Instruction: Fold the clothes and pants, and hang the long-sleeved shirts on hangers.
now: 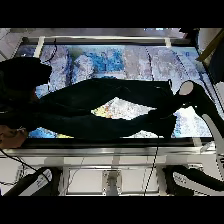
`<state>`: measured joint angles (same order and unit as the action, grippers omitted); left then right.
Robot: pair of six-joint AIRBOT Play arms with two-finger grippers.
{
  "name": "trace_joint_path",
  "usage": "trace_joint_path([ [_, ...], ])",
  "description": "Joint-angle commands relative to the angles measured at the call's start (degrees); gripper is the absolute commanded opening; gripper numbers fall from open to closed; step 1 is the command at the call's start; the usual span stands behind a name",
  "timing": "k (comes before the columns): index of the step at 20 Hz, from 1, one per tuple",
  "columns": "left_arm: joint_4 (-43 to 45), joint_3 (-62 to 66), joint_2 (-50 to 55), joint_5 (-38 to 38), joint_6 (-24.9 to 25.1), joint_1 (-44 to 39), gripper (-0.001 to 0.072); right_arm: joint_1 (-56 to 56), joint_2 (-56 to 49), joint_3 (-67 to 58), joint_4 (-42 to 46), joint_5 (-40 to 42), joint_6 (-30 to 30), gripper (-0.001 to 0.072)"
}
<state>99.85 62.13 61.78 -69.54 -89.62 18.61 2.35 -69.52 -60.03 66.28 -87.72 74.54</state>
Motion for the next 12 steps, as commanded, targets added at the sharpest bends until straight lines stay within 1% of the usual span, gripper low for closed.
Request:
trace_joint_path([
  [1,4.11,-1.77,-0.13,-0.17,-0.42,-0.04,0.0038,-7.85,5.57,-3.39,8.76,1.33,-0.76,0.0467],
  [2,4.07,-1.77,-0.13,-0.15,-0.42,-0.04,0.0038,-12.28,7.98,-5.46,12.87,2.14,-0.70,0.0466],
  [3,4.09,-1.77,-0.13,-0.15,-0.42,-0.04,0.0038,-17.27,10.19,-5.51,15.08,3.87,-0.37,0.0467],
  [6,4.55,-1.77,-0.13,-0.17,-0.39,-0.04,0.0038,-35.21,12.31,2.84,12.15,4.87,-0.74,0.0469],
  [8,4.72,-1.77,-0.13,-0.17,-0.39,0.02,0.0038,-44.41,10.93,10.64,7.21,5.27,-3.02,0.0540],
  [10,4.72,-1.77,-0.13,-0.17,-0.42,0.00,0.0038,-48.94,9.51,16.06,2.69,5.27,-6.62,0.0552],
  [12,4.72,-1.77,-0.13,-0.17,-0.42,0.00,0.0038,-49.46,7.98,19.69,2.75,6.56,-8.28,0.0551],
])
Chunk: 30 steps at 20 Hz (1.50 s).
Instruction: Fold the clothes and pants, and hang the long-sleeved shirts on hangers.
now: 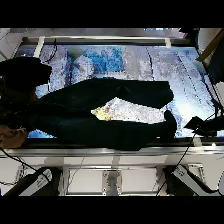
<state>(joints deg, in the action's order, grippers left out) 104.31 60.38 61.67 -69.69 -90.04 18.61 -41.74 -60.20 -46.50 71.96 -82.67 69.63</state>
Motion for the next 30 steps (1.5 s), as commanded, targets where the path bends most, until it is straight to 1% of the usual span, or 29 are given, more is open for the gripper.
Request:
trace_joint_path([
  [1,0.26,-0.02,-0.02,-0.02,0.00,0.02,0.0038,-5.35,-2.12,7.34,-3.63,2.78,-3.43,0.0549],
  [3,0.26,-0.02,-0.02,0.00,0.00,0.00,0.0038,-5.20,-4.37,9.07,-7.13,3.61,-6.01,0.0546],
  [5,0.24,-0.02,-0.02,0.00,0.00,0.00,0.0038,-3.15,-6.64,9.64,-7.74,5.22,-6.34,0.0545],
  [10,0.26,-0.04,-0.02,-0.02,-0.02,0.02,0.0038,6.49,-14.51,9.62,-8.79,10.58,-6.32,0.0543],
  [11,0.26,-0.04,-0.02,0.00,0.00,0.02,0.0038,8.00,-15.52,9.62,-9.66,11.76,-6.32,0.0471],
  [13,0.26,-0.02,-0.02,-0.02,-0.02,0.02,0.0038,10.38,-16.06,9.42,-11.54,11.96,-6.49,0.0173],
  [14,0.26,-0.02,-0.02,-0.02,0.00,0.00,0.0038,10.73,-15.47,8.85,-11.96,10.71,-6.56,0.0027],
  [15,0.28,-0.02,-0.02,-0.02,0.00,0.02,0.0038,10.62,-14.34,7.76,-11.63,8.81,-6.60,0.0022],
  [16,0.42,0.00,-0.09,-0.04,0.00,0.09,0.0038,10.23,-12.61,5.66,-9.25,6.29,-6.43,0.0021],
  [19,0.87,0.02,-1.18,-0.22,-0.02,0.13,0.0038,7.08,-6.10,-5.29,3.50,-0.24,-5.14,0.0022],
  [21,0.87,0.02,-2.56,0.02,-1.53,0.13,0.0038,4.13,-1.81,-13.05,6.93,-0.46,-4.70,0.0021],
  [24,0.68,0.00,-4.46,0.61,-3.98,0.11,0.0038,1.77,2.01,-19.96,8.92,3.39,-4.66,0.0021],
  [26,0.66,-1.36,-4.96,-0.35,-5.40,0.13,0.0038,0.87,2.16,-18.60,9.99,2.84,-4.68,0.0021],
  [27,0.68,-3.39,-5.20,-0.94,-5.38,0.13,0.0038,0.09,2.12,-15.82,11.58,2.86,-4.68,0.0021],
  [30,1.07,-15.32,-6.71,-1.31,-5.33,0.13,0.0038,-4.61,2.12,-3.98,13.90,5.44,-4.74,0.0021],
])
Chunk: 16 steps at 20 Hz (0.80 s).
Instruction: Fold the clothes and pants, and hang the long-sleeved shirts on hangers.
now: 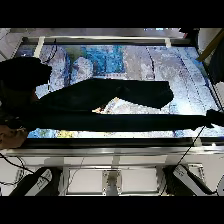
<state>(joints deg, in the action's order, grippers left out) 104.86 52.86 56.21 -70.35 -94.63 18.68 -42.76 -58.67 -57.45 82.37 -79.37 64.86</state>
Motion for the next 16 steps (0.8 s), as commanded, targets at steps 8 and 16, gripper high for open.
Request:
trace_joint_path([
  [8,10.27,-18.56,-2.27,0.11,-0.79,-0.02,0.0038,-12.22,0.66,14.67,2.95,6.88,0.00,0.0029],
  [16,4.87,-3.21,-5.99,2.27,-0.74,0.02,0.0696,-12.20,0.70,-1.64,-9.03,5.55,2.16,0.0546],
])
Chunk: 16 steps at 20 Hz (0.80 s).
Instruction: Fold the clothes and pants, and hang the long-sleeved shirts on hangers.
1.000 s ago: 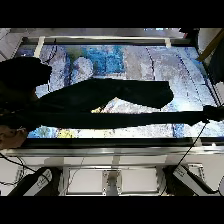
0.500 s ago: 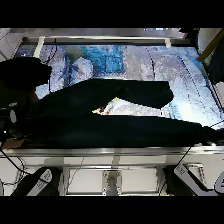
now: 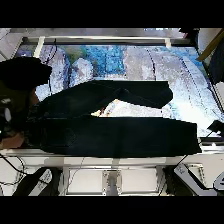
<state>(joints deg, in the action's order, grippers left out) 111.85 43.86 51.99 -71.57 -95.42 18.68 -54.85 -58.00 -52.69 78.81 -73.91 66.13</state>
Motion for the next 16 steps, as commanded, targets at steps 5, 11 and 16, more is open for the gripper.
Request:
trace_joint_path([
  [5,-18.80,10.75,9.07,8.17,6.10,0.00,0.0695,0.63,-1.33,-8.79,-20.87,1.79,1.29,0.0546],
  [11,-27.69,37.44,35.63,-0.57,3.67,-0.02,0.0696,19.98,-12.83,-9.79,-26.53,11.43,4.00,0.0438],
  [16,-31.06,44.94,40.74,1.25,3.69,0.02,0.0696,32.41,-36.20,-27.04,-25.46,9.88,9.42,0.0440],
])
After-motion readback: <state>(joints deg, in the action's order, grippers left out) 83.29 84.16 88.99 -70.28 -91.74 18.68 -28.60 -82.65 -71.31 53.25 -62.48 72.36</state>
